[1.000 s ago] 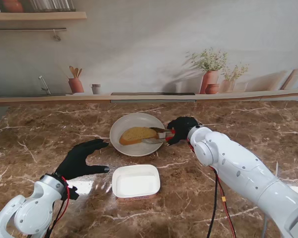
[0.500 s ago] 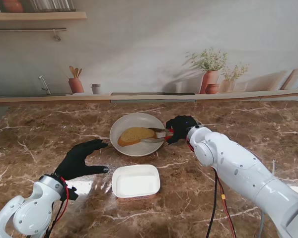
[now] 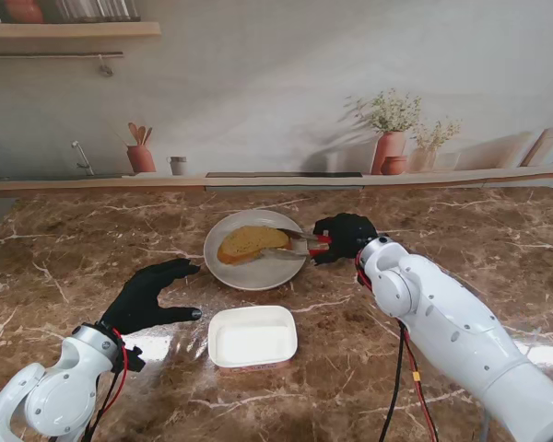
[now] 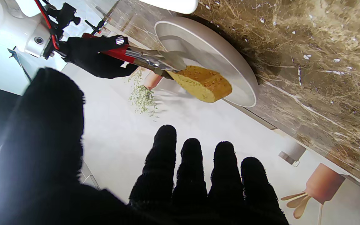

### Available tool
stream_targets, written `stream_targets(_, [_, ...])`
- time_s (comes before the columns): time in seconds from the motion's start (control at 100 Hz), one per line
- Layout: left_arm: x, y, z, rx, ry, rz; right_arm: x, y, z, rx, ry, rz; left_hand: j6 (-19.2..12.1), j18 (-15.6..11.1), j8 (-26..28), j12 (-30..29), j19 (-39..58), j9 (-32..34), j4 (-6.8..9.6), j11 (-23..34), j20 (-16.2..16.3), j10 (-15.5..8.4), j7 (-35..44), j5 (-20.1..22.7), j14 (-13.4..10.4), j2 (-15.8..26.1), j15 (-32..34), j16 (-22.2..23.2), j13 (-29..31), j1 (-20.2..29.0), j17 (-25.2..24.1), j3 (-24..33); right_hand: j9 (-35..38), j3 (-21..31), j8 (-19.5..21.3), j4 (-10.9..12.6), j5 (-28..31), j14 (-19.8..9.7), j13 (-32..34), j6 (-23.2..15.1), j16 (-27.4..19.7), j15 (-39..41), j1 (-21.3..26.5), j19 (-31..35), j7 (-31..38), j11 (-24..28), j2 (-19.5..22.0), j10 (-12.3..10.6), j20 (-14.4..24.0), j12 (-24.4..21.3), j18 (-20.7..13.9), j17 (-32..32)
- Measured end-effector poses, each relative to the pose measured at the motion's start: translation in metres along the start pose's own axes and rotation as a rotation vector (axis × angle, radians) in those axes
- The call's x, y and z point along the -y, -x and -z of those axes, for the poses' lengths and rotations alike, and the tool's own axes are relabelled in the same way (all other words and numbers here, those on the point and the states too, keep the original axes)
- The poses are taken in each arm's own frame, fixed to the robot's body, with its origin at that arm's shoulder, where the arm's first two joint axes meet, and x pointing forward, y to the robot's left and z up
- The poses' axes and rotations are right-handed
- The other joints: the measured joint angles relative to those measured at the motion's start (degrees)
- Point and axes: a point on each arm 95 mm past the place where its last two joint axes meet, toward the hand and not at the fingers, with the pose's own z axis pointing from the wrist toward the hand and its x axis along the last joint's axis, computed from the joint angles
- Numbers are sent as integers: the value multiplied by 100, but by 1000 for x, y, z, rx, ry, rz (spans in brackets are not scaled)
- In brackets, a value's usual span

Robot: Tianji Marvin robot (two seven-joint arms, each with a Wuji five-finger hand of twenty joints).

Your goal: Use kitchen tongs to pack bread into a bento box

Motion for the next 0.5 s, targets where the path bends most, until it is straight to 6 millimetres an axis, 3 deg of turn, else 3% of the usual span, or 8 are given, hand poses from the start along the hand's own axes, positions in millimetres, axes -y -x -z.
stream_targets(0.5, [7, 3, 1, 3, -24, -14, -14, 1, 82, 12, 107, -36, 0, -2, 0, 0, -64, 0, 0, 0, -2, 0, 0, 0, 0, 0, 0, 0, 0, 0, 3, 0, 11, 26, -4, -53, 41, 35, 0, 9, 0, 4, 5, 4, 0, -1, -58, 27, 57, -8, 34, 16])
